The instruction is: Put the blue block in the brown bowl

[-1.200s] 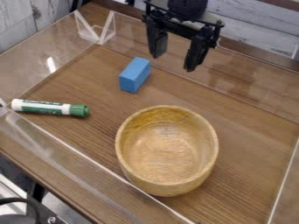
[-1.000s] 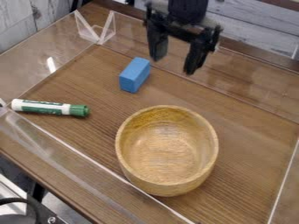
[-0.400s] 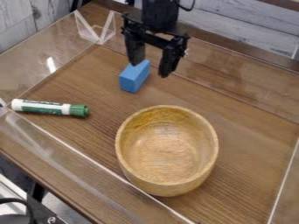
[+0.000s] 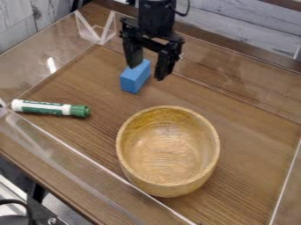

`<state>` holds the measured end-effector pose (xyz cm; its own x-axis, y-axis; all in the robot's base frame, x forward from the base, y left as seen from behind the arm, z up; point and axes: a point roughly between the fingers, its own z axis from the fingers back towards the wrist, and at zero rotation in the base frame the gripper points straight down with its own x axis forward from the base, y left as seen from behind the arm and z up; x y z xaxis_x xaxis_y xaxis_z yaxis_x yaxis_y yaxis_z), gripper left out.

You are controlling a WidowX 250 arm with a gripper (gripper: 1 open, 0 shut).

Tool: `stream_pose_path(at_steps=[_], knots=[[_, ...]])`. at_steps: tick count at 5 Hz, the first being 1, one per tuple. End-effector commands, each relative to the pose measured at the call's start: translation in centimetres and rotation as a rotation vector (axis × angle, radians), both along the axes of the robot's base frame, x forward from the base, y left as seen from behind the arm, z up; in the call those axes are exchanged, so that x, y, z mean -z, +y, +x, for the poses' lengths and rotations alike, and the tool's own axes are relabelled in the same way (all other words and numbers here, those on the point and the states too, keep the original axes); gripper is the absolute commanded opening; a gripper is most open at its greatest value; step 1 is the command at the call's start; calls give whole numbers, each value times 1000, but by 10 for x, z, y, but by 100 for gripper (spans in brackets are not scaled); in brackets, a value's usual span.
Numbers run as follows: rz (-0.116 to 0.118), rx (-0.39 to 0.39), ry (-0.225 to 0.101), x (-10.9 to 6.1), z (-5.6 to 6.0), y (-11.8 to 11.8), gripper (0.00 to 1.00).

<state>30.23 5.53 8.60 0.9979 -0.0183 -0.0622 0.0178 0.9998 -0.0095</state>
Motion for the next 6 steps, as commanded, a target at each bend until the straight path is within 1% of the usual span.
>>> stream_pose_path(at_steps=[1, 3, 6], knots=[[12, 13, -44, -6, 5, 9, 100], [11, 33, -59, 7, 7, 18, 100], [1, 51, -89, 23, 11, 24, 100]])
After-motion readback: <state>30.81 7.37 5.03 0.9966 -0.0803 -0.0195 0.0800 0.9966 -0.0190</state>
